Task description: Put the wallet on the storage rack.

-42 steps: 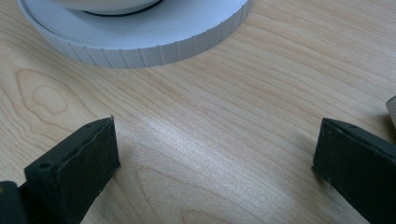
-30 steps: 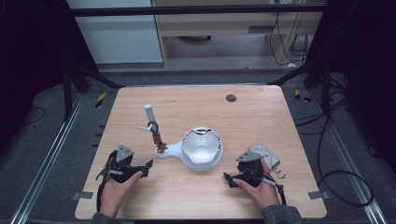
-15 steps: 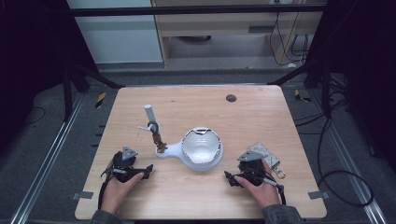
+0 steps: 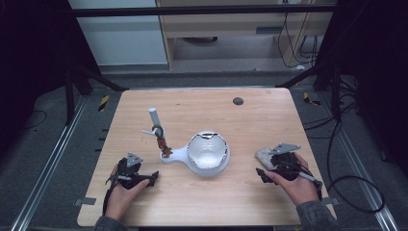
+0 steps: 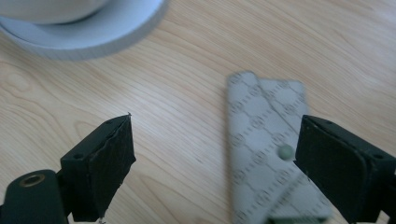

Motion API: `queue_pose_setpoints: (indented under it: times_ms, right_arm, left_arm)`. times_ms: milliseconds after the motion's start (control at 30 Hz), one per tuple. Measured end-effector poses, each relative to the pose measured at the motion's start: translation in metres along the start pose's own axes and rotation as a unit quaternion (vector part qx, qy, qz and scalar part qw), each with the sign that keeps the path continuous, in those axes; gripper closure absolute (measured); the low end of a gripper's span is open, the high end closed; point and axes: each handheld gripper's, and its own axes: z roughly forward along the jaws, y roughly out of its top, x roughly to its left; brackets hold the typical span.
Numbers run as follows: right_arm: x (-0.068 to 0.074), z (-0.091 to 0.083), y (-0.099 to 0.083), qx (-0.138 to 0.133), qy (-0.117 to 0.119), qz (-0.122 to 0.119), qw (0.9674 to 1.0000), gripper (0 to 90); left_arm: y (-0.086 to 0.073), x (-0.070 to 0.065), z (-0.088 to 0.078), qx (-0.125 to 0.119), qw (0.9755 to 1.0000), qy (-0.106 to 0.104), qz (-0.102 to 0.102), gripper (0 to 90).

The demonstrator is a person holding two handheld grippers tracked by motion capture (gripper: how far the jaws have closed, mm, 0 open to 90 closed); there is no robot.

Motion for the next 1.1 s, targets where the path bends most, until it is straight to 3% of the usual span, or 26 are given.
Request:
queue_pose_setpoints:
  times_ms: [233,467,767,900,1100]
  right_arm:
    - [-0.022,0.000,-0.005,0.041,-0.009,0.028,0.9987,17.1]
    - [-0.035,0.020,-0.008,0.074,-0.007,0.047,0.9961,13.6]
    - [-0.044,0.030,-0.019,0.085,-0.009,0.060,0.9946,18.7]
    - [-0.043,0.030,-0.021,0.082,0.000,0.063,0.9946,23.9]
    - [-0.043,0.030,-0.022,0.082,0.000,0.062,0.9948,24.3]
  left_arm:
    - [0.000,0.000,0.000,0.000,1.0000,0.000,0.000,0.4]
    - [0.001,-0.001,0.001,0.002,1.0000,0.000,0.002,0.1]
    - [0.001,-0.002,0.001,0.002,1.0000,0.000,0.003,0.0]
    - [0.001,-0.002,0.001,0.002,1.0000,0.000,0.002,0.0]
    - [0.001,-0.003,0.001,0.002,1.0000,-0.001,0.003,0.0]
